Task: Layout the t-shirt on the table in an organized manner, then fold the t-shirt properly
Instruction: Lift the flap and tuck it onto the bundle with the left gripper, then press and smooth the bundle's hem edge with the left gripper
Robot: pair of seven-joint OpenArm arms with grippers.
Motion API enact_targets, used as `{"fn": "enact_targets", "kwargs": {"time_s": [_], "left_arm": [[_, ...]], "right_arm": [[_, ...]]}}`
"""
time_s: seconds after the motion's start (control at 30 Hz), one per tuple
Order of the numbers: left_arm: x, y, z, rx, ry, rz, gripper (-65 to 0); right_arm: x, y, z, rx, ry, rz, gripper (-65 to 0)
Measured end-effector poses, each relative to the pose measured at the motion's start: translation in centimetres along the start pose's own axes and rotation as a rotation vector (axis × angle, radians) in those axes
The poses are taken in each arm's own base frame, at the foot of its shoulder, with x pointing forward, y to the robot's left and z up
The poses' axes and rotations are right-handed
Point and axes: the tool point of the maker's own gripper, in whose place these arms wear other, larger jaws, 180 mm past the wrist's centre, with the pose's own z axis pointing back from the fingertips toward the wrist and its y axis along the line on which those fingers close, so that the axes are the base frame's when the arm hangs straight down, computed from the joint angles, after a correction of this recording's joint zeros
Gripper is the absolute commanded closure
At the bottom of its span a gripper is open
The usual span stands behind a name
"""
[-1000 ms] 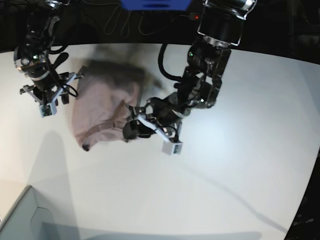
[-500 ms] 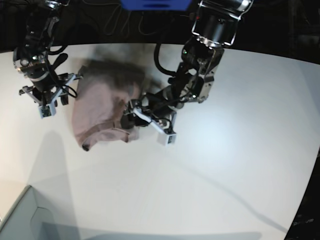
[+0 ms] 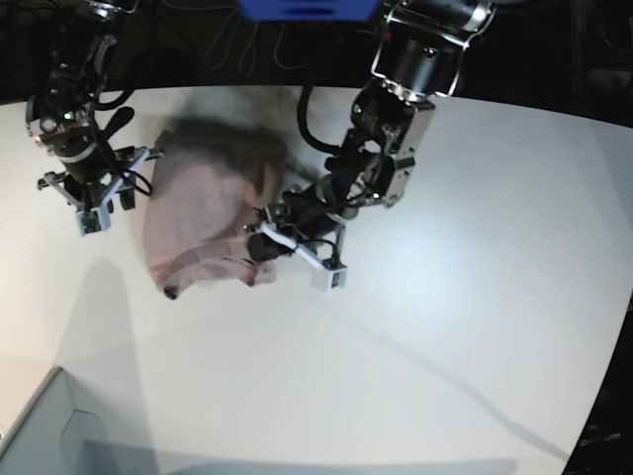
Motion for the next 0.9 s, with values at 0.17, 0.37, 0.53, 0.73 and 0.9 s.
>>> {"fn": "enact_targets", "kwargs": {"time_s": [0.17, 0.37, 0.53, 0.73, 0.9], "left_arm": [[1.8, -0.6, -0.3, -0.013, -0.032, -0.018, 0.0], [3.5, 2.5, 1.1, 0.049, -0.083, 0.045, 0.0], [4.3, 4.4, 1.9, 0.086, -0.113, 0.067, 0.0], [4.2, 4.9, 2.2, 0.095, -0.11, 0.061, -0.1], [4.2, 5.0, 2.2, 0.097, -0.109, 0.062, -11.2]], "right_arm": [[0.2, -0.1, -0.1, -0.001, -0.003, 0.0, -19.4], [-0.2, 0.2, -0.7, 0.012, 0.009, -0.015, -19.4], [-0.4, 0.3, -0.8, 0.015, 0.014, -0.018, -19.4], [0.2, 1.4, -1.1, 0.045, 0.007, 0.007, -19.4], [2.9, 3.1, -0.7, 0.068, -0.052, 0.069, -19.3]]}}
